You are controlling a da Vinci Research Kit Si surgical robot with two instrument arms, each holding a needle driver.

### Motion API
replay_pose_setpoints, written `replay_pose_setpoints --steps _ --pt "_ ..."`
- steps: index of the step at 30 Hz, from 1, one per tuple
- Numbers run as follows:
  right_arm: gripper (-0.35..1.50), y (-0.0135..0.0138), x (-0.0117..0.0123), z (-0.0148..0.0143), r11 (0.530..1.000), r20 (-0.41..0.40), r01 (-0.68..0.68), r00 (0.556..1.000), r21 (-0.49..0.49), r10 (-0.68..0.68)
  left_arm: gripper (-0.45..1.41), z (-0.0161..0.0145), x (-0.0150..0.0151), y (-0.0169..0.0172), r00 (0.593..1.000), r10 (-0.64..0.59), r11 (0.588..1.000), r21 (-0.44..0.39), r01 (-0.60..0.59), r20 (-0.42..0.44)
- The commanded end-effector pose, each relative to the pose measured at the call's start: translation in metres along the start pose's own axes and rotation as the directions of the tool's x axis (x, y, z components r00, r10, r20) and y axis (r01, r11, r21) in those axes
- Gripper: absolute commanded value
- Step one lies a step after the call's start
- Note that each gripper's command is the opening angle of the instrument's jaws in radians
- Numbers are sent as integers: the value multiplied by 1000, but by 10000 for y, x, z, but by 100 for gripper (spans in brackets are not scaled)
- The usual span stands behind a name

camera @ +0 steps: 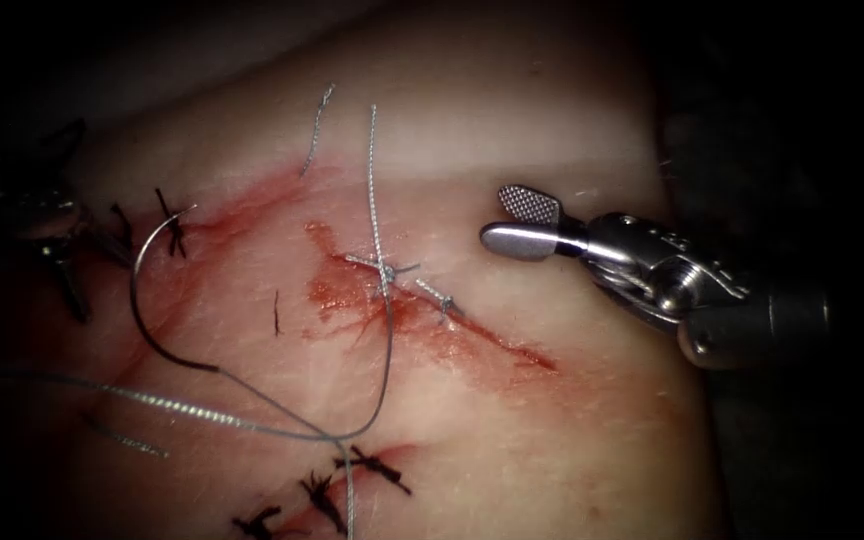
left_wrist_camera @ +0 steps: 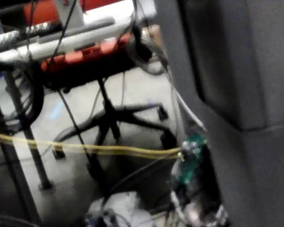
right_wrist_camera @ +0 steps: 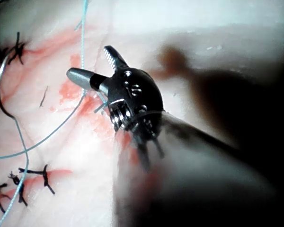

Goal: Wound Closure

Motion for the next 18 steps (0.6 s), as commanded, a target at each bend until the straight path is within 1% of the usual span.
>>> replay_pose_setpoints --steps 1,4,6,7,8,9,11,13,15,18 --pt "140 -1 -4 8 1000 0 0 1000 2 0 63 10 3 -3 999 33 999 -11 -33 7" --pt "140 -1 -4 8 1000 0 0 1000 2 0 63 18 8 -2 995 94 995 -33 -93 25" --pt "140 -1 -4 8 1000 0 0 1000 2 0 63 23 11 -1 993 114 993 -48 -112 37" --pt "140 -1 -4 8 1000 0 0 1000 2 0 54 24 12 -1 994 98 994 -54 -96 42" --pt "142 -1 -4 8 1000 0 0 1000 2 0 46 25 13 0 999 33 999 -41 -32 39" --pt "142 -1 -4 8 1000 0 0 1000 2 0 42 24 14 0 1000 -14 999 -28 14 22" --pt "142 -1 -4 8 1000 0 0 1000 2 0 42 23 15 -1 1000 -21 1000 1 21 -4" --pt "142 -1 -4 8 1000 0 0 1000 2 0 36 20 16 -3 1000 -27 1000 7 27 -9" --pt "142 -1 -4 8 1000 0 0 1000 2 0 36 18 16 -4 1000 21 1000 4 -21 -10" --pt "142 -1 -4 8 1000 0 0 1000 2 0 41 16 17 -11 992 124 992 11 -125 15"
